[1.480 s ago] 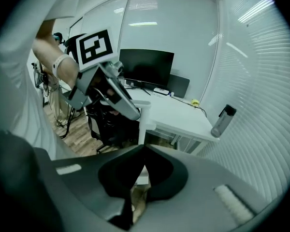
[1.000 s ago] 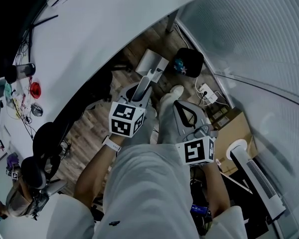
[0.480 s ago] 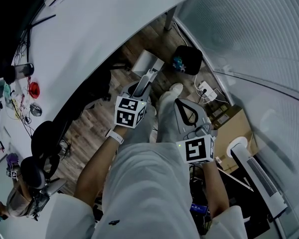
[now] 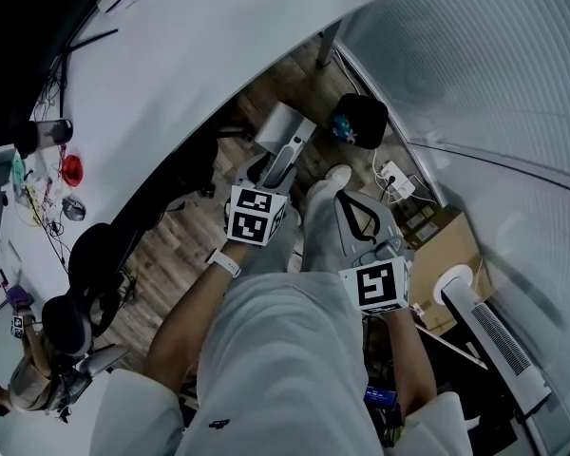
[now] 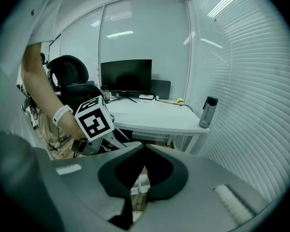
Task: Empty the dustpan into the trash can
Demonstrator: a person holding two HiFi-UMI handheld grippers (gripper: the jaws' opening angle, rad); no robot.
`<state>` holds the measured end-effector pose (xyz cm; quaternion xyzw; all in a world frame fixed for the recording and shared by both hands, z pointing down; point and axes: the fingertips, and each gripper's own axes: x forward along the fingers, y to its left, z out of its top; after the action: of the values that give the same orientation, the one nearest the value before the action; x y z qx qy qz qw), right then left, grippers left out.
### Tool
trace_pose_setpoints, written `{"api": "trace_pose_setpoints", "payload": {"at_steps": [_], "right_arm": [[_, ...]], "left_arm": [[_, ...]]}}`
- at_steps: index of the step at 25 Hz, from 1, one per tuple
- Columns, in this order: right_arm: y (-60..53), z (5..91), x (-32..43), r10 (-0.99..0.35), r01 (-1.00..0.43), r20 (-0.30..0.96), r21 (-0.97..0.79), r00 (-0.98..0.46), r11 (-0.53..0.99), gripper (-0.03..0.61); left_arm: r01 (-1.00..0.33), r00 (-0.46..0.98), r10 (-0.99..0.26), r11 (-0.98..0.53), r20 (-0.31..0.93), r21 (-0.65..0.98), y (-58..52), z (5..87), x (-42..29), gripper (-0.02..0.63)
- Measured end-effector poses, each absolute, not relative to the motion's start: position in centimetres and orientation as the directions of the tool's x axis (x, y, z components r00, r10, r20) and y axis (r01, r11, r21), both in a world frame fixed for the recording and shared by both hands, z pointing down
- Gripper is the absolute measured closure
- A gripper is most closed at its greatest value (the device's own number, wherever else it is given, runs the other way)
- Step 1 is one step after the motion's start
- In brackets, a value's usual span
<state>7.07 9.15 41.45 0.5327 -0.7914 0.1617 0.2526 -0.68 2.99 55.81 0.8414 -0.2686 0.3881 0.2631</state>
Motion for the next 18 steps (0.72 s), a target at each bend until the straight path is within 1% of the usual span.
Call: {"api": "trace_pose_setpoints", "payload": {"at_steps": [3,9,10,12,13,15,18], "right_arm": [[9.0,40.5,6.6,-0.760,-0.920,0.572,0.023,-0.309,0.392,0.568],[8.8,38.0,5.8,-0.782,-0.916,0.548,0.068,-0.298,0.396,0.568],[8.6,37.4,5.6,-0.786,-0.914,0.543,0.076,-0.297,0.398,0.568],[8.5,36.4,5.2,-0.794,-0.914,0.535,0.090,-0.291,0.396,0.568],[8.5,36.1,5.0,-0.796,-0.915,0.532,0.094,-0.286,0.392,0.568],[8.5,35.3,4.6,-0.803,-0.916,0.526,0.104,-0.279,0.387,0.568],[8.7,34.4,3.9,-0.811,-0.914,0.516,0.120,-0.276,0.388,0.568]], "left_arm": [[-0.636,0.584,-0.270,-0.738,0.765,0.226,2.9,54.2,-1.2,0.390],[-0.659,0.644,-0.382,-0.718,0.663,0.226,2.2,47.8,-3.2,0.393],[-0.661,0.647,-0.386,-0.714,0.658,0.231,2.3,47.0,-3.6,0.399],[-0.664,0.652,-0.380,-0.705,0.656,0.252,2.6,45.6,-4.5,0.440],[-0.667,0.656,-0.382,-0.697,0.650,0.263,2.7,44.9,-5.0,0.449],[-0.675,0.665,-0.406,-0.686,0.627,0.272,2.8,43.1,-5.8,0.487],[-0.674,0.682,-0.432,-0.684,0.590,0.278,3.4,40.3,-6.5,0.522]]}}
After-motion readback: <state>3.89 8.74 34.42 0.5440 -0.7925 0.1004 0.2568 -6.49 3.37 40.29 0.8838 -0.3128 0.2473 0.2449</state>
